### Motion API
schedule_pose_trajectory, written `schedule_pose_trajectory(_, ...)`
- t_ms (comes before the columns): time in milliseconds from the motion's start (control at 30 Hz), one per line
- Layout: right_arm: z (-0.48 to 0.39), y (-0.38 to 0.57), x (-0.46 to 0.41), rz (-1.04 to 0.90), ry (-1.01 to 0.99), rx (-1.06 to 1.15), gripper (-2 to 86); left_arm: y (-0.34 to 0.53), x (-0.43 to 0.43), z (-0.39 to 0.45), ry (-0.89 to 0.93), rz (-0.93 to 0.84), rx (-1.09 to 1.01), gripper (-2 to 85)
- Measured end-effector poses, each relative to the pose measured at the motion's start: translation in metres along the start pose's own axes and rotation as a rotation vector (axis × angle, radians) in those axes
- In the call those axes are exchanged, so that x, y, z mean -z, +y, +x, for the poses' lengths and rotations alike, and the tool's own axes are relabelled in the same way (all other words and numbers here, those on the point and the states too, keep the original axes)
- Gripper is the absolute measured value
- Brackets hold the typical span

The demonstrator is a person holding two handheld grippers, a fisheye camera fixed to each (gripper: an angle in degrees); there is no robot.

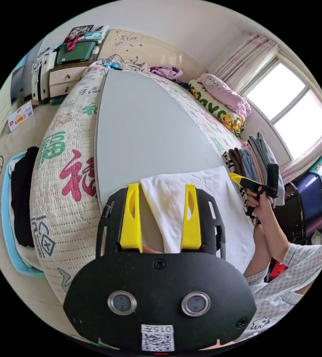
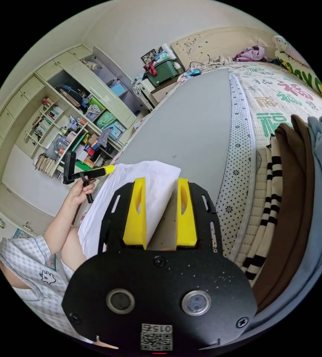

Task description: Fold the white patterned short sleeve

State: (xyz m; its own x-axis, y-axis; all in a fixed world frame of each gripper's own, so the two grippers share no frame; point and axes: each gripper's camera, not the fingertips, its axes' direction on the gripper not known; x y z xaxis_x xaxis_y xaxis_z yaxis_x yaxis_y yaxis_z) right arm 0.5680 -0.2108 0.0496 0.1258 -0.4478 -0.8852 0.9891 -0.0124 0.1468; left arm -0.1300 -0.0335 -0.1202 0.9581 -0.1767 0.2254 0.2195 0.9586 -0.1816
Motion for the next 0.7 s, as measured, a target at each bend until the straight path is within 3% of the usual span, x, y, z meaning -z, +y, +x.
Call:
schedule_pose_trajectory(233,-0.081,-0.022,-0.018,-0.057,-0.072,-0.038,11.6,-0.005,-0.016,0.001,0.051,-0.029,-0.016,13.1)
schedule_pose_trajectory(467,-0.171,-0.021,-0.027,-0.044,-0.165,-0.081,3.7,-0.003,-0.032,0.003,0.109,-0.070,-0.001,7.5)
schedule_pose_trajectory(700,-0.319,0.009,-0.008,0.114,-0.122,0.083,1.0,0.015,-0.003,0.028,0.243,0.086,-0.044,5.4)
